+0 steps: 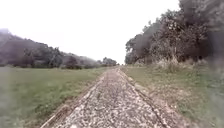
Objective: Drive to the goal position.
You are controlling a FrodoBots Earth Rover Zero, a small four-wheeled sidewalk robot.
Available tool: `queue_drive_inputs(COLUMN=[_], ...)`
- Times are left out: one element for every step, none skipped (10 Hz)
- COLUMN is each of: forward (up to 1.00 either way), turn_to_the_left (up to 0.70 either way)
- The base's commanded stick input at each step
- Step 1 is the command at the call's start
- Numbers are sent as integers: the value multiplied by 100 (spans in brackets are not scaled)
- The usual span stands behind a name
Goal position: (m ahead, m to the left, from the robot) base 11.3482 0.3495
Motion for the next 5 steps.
queue_drive_inputs(forward=[56, 56, 56, 56, 56], turn_to_the_left=[-43, 18, 4, 0, 0])
